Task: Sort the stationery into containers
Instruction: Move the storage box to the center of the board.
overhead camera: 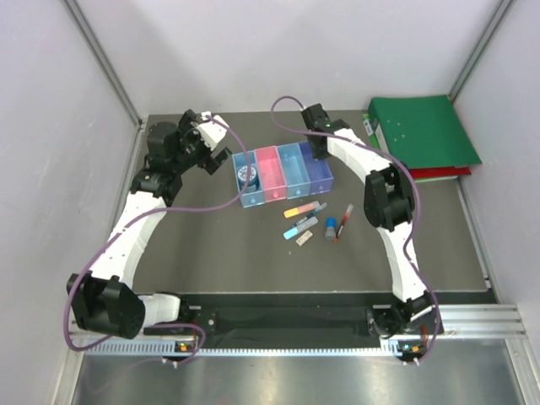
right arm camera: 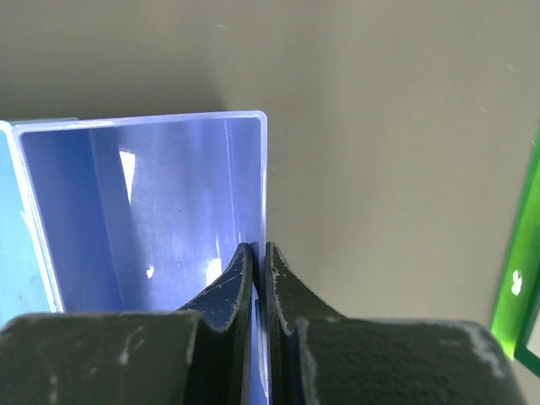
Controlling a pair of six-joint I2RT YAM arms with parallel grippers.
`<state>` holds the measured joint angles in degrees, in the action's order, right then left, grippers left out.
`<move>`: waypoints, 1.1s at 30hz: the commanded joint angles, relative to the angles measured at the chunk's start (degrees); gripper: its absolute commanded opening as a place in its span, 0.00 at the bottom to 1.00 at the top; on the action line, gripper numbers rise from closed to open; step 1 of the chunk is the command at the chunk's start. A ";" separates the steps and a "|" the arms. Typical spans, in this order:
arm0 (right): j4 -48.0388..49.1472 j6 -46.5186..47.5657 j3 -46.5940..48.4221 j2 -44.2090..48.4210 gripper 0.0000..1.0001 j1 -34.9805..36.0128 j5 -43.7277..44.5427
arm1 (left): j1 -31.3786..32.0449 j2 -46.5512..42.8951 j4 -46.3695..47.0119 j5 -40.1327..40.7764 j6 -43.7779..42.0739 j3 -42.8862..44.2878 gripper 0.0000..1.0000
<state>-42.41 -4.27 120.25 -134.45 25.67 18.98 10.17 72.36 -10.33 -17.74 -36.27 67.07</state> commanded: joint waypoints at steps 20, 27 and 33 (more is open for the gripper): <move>-1.62 -1.18 -8.98 7.19 0.00 -6.51 12.13 | -0.42 2.17 0.92 -2.92 -0.64 5.00 0.99; -1.18 0.40 -7.31 7.54 0.29 -6.86 11.00 | -0.33 2.00 1.36 -3.01 -0.03 4.39 0.99; -0.92 2.34 -3.28 9.38 0.67 -6.95 5.81 | -0.33 1.65 1.54 -3.62 -0.03 4.03 0.99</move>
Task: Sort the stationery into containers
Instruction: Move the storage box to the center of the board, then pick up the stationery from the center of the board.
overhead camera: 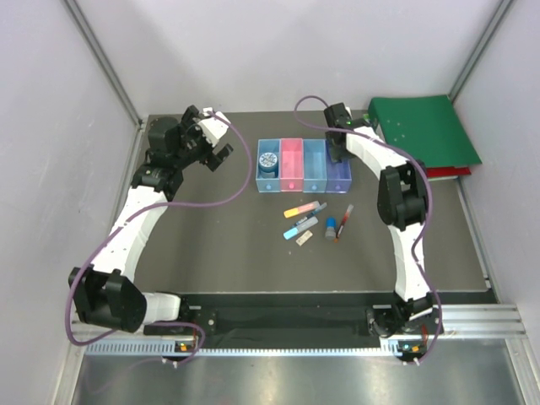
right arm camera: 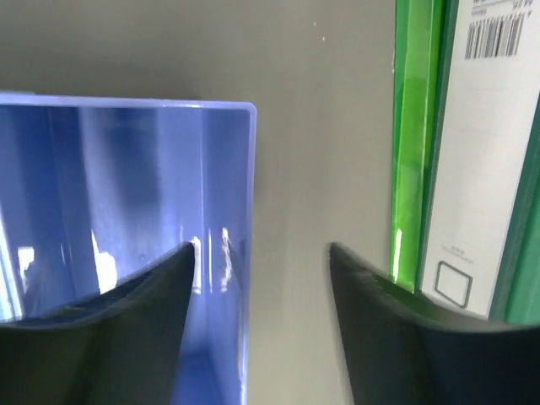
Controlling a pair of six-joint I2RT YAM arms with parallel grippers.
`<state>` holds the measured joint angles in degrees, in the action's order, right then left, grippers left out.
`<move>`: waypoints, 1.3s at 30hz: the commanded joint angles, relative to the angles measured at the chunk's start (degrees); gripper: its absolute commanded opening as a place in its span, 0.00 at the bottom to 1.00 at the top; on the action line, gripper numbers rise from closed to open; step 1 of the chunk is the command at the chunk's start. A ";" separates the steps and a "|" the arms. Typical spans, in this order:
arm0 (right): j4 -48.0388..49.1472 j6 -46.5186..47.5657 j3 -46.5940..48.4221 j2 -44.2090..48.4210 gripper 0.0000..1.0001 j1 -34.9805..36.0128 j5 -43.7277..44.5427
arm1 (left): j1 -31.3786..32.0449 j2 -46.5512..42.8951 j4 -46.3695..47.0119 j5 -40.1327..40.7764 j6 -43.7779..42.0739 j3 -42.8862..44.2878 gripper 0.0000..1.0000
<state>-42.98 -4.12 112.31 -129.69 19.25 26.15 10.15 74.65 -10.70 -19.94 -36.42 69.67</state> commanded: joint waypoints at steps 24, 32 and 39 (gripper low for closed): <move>4.74 27.41 -31.53 37.22 0.84 16.07 -27.65 | 0.39 -9.79 -13.38 -8.62 -10.42 -7.35 0.99; 9.41 24.69 -31.11 32.84 0.78 21.09 -25.18 | 1.62 -9.87 -9.60 -7.56 -6.03 -7.53 0.99; 10.89 21.79 -37.15 33.09 0.76 23.56 -25.54 | 2.24 -12.16 -9.60 -6.25 -6.55 -9.02 0.99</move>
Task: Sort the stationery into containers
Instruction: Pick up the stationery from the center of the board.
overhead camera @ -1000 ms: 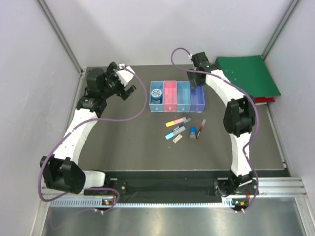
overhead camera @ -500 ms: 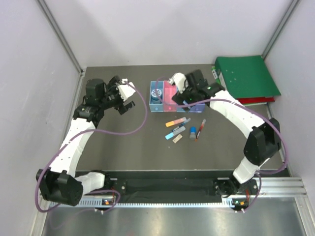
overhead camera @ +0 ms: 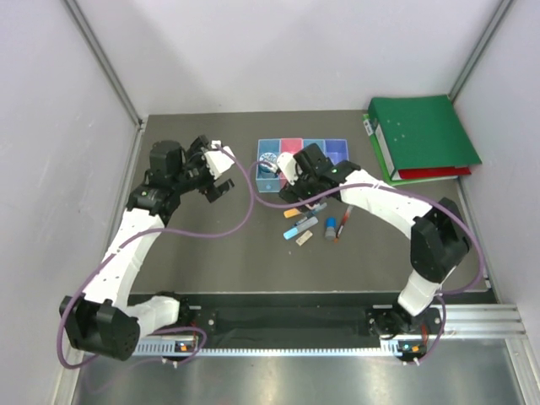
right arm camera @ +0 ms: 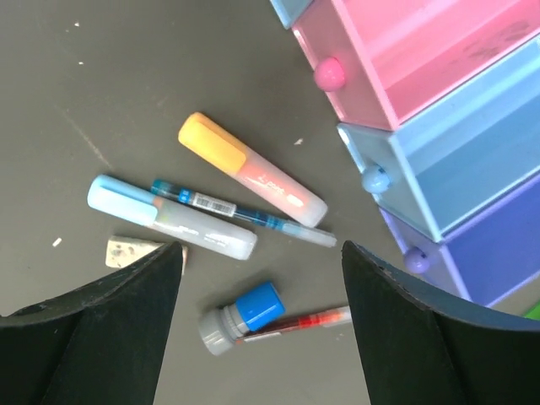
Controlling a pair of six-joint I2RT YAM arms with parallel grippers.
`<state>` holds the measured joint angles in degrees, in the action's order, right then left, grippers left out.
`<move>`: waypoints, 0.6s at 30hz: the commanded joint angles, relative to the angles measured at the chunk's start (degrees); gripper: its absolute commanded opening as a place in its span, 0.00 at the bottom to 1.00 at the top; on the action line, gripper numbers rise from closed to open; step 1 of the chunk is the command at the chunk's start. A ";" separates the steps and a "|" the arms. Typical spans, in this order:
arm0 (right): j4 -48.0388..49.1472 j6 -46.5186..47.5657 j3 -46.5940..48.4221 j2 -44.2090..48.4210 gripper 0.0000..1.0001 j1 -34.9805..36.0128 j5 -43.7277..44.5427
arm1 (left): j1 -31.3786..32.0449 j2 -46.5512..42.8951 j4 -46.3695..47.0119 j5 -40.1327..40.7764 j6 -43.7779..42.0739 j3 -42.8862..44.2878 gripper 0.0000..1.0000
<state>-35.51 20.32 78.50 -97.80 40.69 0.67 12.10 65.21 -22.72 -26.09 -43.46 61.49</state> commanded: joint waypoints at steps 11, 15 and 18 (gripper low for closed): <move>5.80 -8.71 -9.50 -0.37 0.79 4.31 0.12 | 0.38 -3.42 0.49 0.60 -0.57 0.73 0.99; 5.01 -11.16 -9.33 -0.29 0.86 4.93 -0.32 | 0.38 -2.99 -0.57 0.86 -1.19 1.43 0.99; 4.92 -14.06 -9.94 -1.16 0.89 5.37 -0.40 | 0.38 -2.72 -0.92 1.13 -1.62 2.14 0.99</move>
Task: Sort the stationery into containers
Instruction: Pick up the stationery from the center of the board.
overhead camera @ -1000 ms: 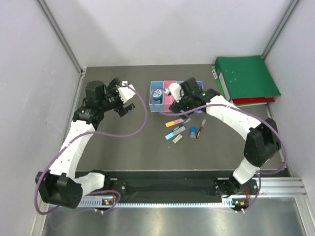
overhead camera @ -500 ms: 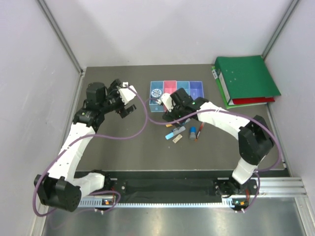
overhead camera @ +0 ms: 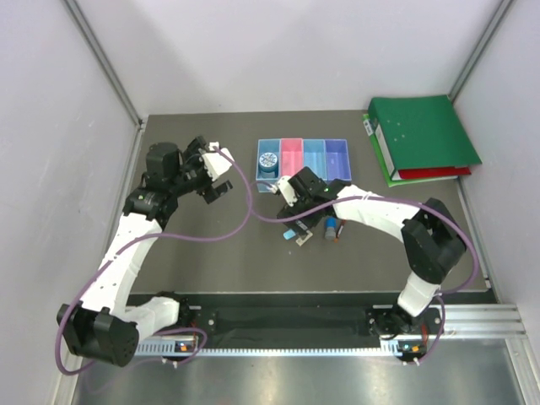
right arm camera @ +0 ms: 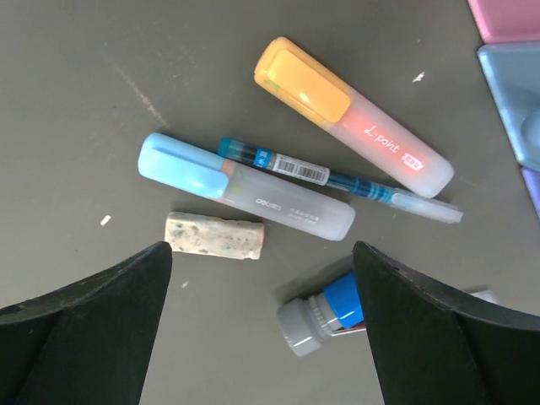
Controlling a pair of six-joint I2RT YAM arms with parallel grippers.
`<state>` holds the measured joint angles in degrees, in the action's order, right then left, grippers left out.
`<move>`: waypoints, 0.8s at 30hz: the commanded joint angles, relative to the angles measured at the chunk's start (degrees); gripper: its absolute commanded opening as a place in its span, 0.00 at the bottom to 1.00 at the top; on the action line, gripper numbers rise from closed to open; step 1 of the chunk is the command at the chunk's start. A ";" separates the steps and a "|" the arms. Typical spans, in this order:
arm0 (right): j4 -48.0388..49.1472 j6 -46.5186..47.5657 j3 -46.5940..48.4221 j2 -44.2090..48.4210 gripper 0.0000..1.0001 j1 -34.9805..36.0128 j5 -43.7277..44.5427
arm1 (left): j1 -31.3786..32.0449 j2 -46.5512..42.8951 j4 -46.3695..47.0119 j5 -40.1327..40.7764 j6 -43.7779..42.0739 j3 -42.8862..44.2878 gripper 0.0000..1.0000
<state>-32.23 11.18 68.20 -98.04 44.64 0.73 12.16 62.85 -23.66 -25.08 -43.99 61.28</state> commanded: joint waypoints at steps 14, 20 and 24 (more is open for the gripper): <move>4.63 -8.72 -6.06 -4.96 0.86 2.38 -1.00 | 0.84 1.66 -2.62 0.21 -2.68 5.43 0.99; 5.51 -8.89 -5.01 -6.55 0.82 3.34 -0.91 | 1.55 1.49 -3.23 0.38 -2.68 6.05 0.99; 5.77 -9.42 -4.92 -6.99 0.78 4.75 0.83 | 1.72 1.40 -3.59 0.91 -3.56 6.66 0.99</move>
<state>-27.92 3.11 63.11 -102.06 47.03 0.40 13.56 64.31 -27.27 -24.38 -46.39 65.23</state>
